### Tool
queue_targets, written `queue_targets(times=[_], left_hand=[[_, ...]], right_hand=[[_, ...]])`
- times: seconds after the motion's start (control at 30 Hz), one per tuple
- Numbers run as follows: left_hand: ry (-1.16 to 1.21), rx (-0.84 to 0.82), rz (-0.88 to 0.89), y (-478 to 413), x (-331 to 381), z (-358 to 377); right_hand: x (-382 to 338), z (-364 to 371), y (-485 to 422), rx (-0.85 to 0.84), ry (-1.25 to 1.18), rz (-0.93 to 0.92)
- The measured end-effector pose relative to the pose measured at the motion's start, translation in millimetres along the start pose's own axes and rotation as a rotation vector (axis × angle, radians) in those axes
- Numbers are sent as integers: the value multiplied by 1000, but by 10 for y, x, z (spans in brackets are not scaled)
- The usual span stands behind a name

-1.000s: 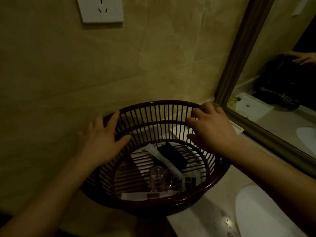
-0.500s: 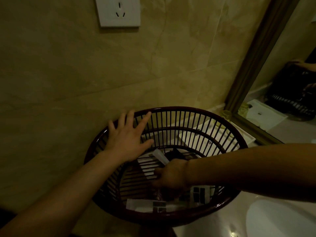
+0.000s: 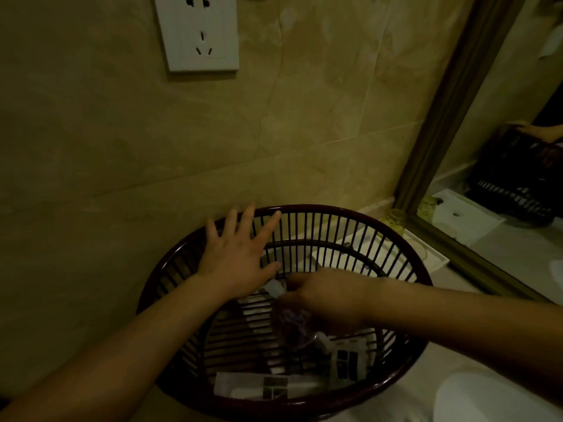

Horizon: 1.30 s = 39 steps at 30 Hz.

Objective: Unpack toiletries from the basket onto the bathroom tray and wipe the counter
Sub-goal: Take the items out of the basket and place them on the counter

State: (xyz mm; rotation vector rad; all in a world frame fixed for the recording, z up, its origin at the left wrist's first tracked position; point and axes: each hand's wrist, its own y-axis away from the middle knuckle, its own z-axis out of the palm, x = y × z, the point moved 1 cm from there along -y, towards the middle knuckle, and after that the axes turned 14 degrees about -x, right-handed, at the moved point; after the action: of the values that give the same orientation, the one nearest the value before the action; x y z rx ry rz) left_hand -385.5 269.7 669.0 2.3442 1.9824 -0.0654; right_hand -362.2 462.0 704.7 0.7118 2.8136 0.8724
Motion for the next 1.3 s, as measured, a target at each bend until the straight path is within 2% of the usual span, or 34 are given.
queue_targets(times=[0.27,0.33,0.5,0.77,1.07,1.3], left_hand=[[-69,12,-25,-91,80,63],[-55,4,-23,-97,103,54],[-61,17,-51,-80,92,22],[-16,52,-81,-146,127,40],[-89,119,-70,-168,128,54],[-117,123,-90,-171,152,48]], right_hand=[[528,-448,1541,653,-455,344],[778,-414,1732,733,-507,454],[1623,-16,1566,590,-621,717],[2607,883,831,241,-736,903],[3196,1344,546,173,-687,1058],[3352,1550,340,152,-694,1013]])
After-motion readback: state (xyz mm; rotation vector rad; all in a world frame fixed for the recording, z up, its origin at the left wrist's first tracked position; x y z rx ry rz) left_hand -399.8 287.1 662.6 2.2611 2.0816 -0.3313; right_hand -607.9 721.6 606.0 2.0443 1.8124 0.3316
